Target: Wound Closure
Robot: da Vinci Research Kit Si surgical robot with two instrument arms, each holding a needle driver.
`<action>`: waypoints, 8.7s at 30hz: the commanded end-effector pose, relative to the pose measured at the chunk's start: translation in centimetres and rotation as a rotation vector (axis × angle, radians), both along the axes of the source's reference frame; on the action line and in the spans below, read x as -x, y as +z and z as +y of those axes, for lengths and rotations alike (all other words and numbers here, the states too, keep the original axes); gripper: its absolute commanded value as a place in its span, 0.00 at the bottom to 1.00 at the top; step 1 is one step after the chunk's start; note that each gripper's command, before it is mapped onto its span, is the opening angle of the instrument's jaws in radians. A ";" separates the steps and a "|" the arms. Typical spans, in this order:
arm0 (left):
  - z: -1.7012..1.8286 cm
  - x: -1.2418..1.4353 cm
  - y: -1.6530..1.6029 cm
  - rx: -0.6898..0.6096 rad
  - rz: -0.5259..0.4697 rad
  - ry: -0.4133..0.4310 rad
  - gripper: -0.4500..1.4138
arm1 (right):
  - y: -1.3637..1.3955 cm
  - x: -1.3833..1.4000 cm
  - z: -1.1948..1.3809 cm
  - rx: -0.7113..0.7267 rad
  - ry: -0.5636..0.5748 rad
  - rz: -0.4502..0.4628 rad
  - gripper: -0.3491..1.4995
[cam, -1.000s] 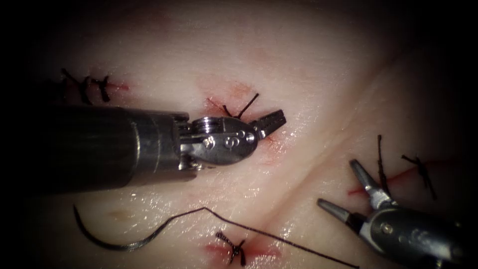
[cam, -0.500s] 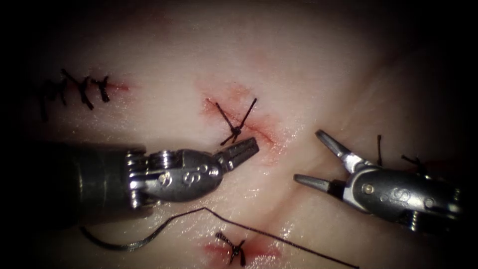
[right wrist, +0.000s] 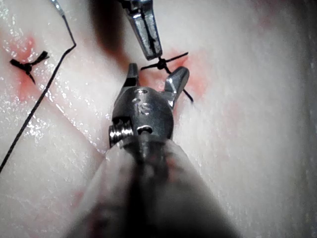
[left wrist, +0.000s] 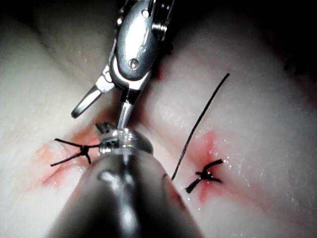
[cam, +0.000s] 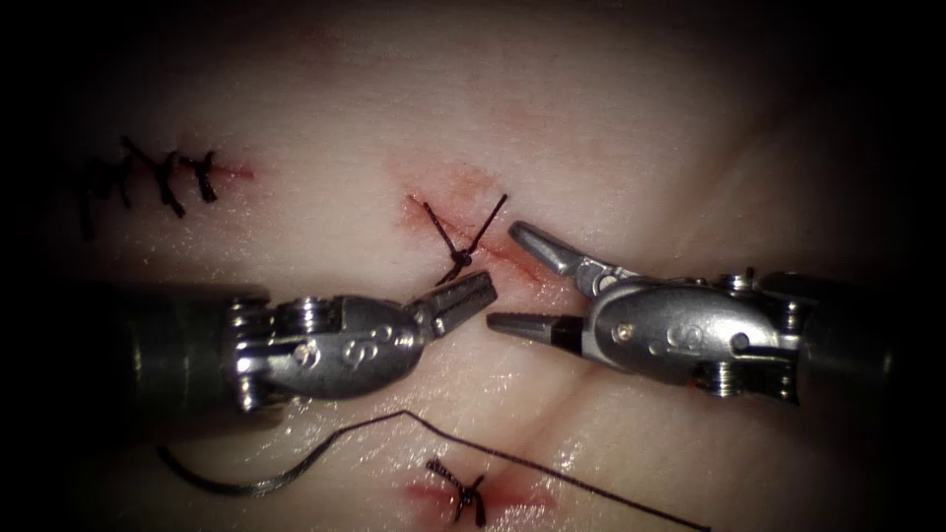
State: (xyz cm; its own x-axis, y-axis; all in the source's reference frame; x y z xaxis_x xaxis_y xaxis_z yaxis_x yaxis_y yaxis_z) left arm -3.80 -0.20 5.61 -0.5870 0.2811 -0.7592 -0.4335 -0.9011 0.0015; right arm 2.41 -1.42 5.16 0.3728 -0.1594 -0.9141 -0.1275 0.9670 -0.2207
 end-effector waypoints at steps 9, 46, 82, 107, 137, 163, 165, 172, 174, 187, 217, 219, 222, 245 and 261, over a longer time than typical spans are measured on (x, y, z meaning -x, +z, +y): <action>0.15 -0.08 0.14 -0.008 -0.225 0.063 0.00 | 0.19 -0.08 0.16 0.009 -0.078 0.103 0.85; 0.16 -0.16 0.40 -0.007 -0.541 0.420 0.00 | 0.42 -0.76 0.07 0.038 -0.197 0.191 0.83; 0.17 -0.13 0.47 -0.039 -0.647 0.597 0.00 | 0.42 -0.75 -0.01 0.039 -0.240 0.207 0.79; 0.18 -0.08 0.48 -0.060 -0.660 0.611 0.00 | 0.43 -0.91 -0.02 0.038 -0.279 0.215 0.00; -0.54 -0.96 0.67 -0.058 -0.501 0.588 0.00 | 0.10 0.74 -0.29 -0.161 -0.070 0.138 0.95; -0.71 -1.76 1.33 -0.223 -0.256 0.263 0.43 | 0.00 0.94 -0.32 -0.183 -0.034 0.098 0.89; -0.71 -1.83 1.22 -0.241 -0.233 0.243 0.43 | 0.00 0.94 -0.31 -0.183 -0.033 0.097 0.89; -0.69 -1.95 0.81 -0.238 -0.185 0.226 0.44 | 0.02 0.92 -0.28 -0.189 -0.028 0.095 0.88; -0.68 -1.96 0.70 -0.237 -0.177 0.228 0.45 | 0.02 0.92 -0.28 -0.189 -0.028 0.095 0.88; -0.24 -1.38 0.20 -0.174 -0.335 0.109 0.64 | 0.04 0.80 -0.32 -0.195 -0.012 0.091 0.88; 0.39 -1.63 1.44 -0.197 -0.304 -0.152 0.99 | 0.31 0.61 -0.60 -0.226 -0.026 0.084 0.81; 0.28 -1.71 1.50 -0.239 -0.306 -0.168 0.99 | 0.31 0.61 -0.61 -0.226 -0.026 0.084 0.81; 0.12 -1.79 1.54 -0.269 -0.299 -0.172 0.99 | 0.31 0.61 -0.63 -0.230 -0.024 0.085 0.80; -0.80 -1.79 0.34 -0.264 -0.260 -0.059 0.92 | 0.31 0.60 -0.62 -0.272 -0.016 0.083 0.78; -0.10 -1.29 -0.07 -0.166 -0.365 0.170 0.64 | -0.30 0.58 -0.26 -0.319 0.014 -0.050 0.76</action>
